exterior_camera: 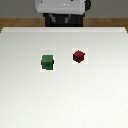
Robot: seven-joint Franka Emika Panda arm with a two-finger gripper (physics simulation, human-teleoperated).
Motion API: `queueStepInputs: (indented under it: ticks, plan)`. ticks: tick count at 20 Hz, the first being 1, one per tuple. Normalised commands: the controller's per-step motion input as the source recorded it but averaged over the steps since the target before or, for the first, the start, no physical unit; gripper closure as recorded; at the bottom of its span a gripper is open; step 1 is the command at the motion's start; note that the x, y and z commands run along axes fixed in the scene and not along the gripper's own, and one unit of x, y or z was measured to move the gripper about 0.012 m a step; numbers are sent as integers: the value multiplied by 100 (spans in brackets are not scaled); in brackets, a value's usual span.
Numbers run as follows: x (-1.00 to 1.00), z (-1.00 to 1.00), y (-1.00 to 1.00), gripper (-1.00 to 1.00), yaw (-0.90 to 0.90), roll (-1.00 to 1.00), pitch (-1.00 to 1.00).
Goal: Place the red cube on top of the green cube.
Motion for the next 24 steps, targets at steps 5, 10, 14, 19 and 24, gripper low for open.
queueStepInputs:
  ticks: [5, 10, 14, 19, 24]
  plan:
    - [0, 0, 0, -100, 0, 0, 0]
    - [0, 0, 0, -100, 0, 0, 0]
    - [0, 0, 50, -100, 0, 0, 0]
    - [0, 0, 40, -100, 0, 0, 0]
    - [0, 0, 0, -100, 3, 0, 0]
